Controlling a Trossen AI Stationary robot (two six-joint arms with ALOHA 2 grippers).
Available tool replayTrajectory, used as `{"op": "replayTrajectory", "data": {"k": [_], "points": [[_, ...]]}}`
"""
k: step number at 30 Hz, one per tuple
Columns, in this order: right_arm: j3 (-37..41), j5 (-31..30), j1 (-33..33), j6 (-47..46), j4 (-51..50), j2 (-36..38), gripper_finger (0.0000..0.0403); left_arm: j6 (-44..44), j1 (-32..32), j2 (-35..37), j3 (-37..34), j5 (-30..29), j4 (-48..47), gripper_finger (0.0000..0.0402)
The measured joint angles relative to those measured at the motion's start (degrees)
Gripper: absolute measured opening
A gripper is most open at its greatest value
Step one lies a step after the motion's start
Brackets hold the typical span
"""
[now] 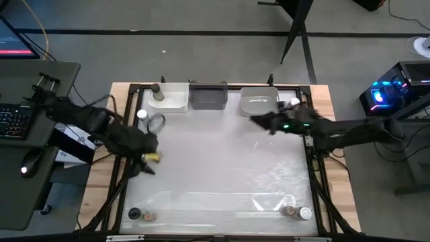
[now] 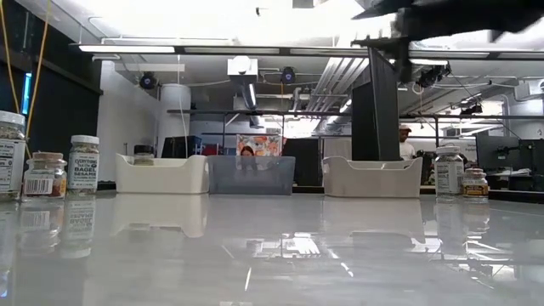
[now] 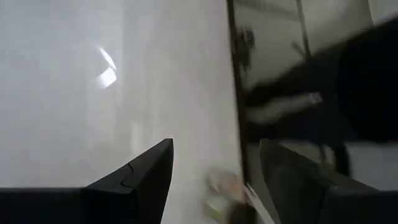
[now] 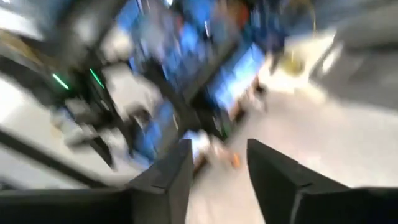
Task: Sort spices by type
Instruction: Put the black seasoning bottle into the white bin
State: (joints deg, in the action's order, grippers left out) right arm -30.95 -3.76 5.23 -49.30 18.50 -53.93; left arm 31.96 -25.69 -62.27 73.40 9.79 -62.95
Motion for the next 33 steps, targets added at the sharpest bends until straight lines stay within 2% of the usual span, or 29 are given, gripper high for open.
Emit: {"op": "replayTrajectory", "data": {"k": [6,11,13,16,19,27,33], "points": [[-9.29,10.97,-0.04,9.17,-8.92,-13.38,0.0199,13.06,-15.00,-11.69,-0.01,0.94,0.75,0.0223],[-12.12,16.24,-1.14,12.23,-8.75,-18.34,0.0211,28.51,-25.55,-18.75,-0.08,0.99,3.89,0.0223],[-12.18,16.49,-1.82,12.31,-9.13,-18.98,0.0211,33.72,-29.30,-19.56,-0.08,-2.34,6.43,0.0223],[-12.18,16.35,-2.96,13.69,-9.39,-19.19,0.0211,40.07,-33.52,-19.58,-0.08,-11.03,5.88,0.0223],[-12.18,15.81,-3.92,13.55,-9.59,-19.21,0.0211,43.05,-36.48,-19.66,-0.14,-15.49,2.87,0.0223],[-12.16,13.72,-5.42,13.31,-9.61,-19.21,0.0211,50.13,-42.29,-22.48,-2.79,-14.59,3.37,0.0223],[-12.16,12.78,-5.66,11.82,-9.63,-19.21,0.0211,45.10,-41.82,-23.44,-2.98,-14.17,2.84,0.0223]]}}
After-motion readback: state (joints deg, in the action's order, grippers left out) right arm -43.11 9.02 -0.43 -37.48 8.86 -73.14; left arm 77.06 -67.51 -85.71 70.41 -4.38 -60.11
